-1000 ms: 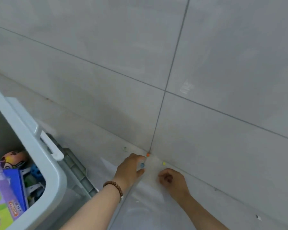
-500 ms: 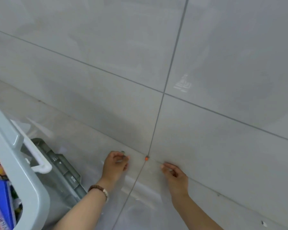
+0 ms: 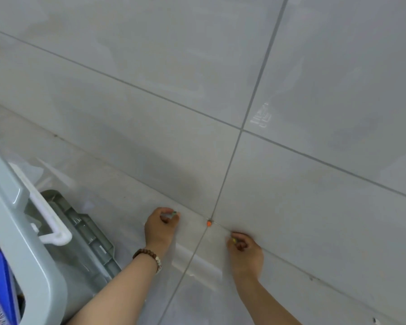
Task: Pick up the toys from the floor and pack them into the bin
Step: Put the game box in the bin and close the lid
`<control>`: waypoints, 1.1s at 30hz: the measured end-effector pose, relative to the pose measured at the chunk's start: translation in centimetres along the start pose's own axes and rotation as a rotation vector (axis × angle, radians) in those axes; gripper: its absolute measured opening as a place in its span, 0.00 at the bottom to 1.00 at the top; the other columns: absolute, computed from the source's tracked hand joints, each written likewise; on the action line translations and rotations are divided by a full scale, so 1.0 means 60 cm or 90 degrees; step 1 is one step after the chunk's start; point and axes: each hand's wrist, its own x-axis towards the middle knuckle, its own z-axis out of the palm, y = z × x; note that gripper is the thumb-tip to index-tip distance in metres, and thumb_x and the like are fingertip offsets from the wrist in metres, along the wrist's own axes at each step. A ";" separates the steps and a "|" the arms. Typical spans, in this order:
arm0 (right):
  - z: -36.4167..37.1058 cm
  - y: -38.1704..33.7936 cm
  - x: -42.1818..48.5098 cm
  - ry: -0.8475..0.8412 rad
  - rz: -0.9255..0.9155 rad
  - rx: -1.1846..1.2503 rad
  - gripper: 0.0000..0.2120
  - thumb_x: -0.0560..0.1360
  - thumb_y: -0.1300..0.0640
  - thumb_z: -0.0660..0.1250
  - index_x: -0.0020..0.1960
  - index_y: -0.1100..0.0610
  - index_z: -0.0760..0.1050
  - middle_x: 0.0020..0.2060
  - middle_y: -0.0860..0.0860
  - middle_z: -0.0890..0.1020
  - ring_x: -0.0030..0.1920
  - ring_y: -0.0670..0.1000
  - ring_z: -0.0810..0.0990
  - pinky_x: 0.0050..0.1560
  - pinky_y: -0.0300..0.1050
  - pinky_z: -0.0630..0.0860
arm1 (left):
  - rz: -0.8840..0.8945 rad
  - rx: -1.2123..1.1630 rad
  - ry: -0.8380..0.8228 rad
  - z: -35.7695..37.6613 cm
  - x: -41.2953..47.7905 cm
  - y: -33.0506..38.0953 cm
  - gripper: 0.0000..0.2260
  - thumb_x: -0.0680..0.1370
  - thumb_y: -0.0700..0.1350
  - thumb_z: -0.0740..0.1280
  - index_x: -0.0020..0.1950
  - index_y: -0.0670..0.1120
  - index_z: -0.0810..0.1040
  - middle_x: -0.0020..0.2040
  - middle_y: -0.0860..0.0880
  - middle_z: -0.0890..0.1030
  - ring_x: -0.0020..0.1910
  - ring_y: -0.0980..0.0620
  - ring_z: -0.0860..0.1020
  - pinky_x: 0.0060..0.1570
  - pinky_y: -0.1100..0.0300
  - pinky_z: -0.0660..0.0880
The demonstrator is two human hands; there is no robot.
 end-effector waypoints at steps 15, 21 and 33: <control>-0.044 -0.027 -0.007 -0.319 0.190 0.179 0.14 0.77 0.52 0.64 0.35 0.58 0.74 0.26 0.50 0.71 0.25 0.47 0.65 0.25 0.37 0.59 | -0.170 -0.154 -0.246 0.034 -0.037 0.049 0.06 0.77 0.39 0.65 0.40 0.45 0.74 0.33 0.48 0.73 0.29 0.53 0.69 0.27 0.64 0.67; -0.057 -0.025 -0.003 -0.314 0.198 0.196 0.12 0.76 0.54 0.65 0.36 0.56 0.75 0.27 0.49 0.69 0.26 0.46 0.64 0.26 0.37 0.58 | -0.006 -0.022 -0.211 0.057 -0.047 0.042 0.07 0.68 0.41 0.77 0.42 0.46 0.82 0.28 0.51 0.68 0.28 0.56 0.66 0.26 0.74 0.64; -0.079 -0.028 0.005 -0.294 0.186 0.206 0.09 0.77 0.57 0.64 0.39 0.58 0.75 0.26 0.50 0.68 0.26 0.46 0.63 0.26 0.37 0.58 | 0.040 0.090 -0.122 0.088 -0.064 0.021 0.03 0.72 0.43 0.73 0.43 0.46 0.81 0.36 0.53 0.76 0.36 0.55 0.73 0.34 0.70 0.67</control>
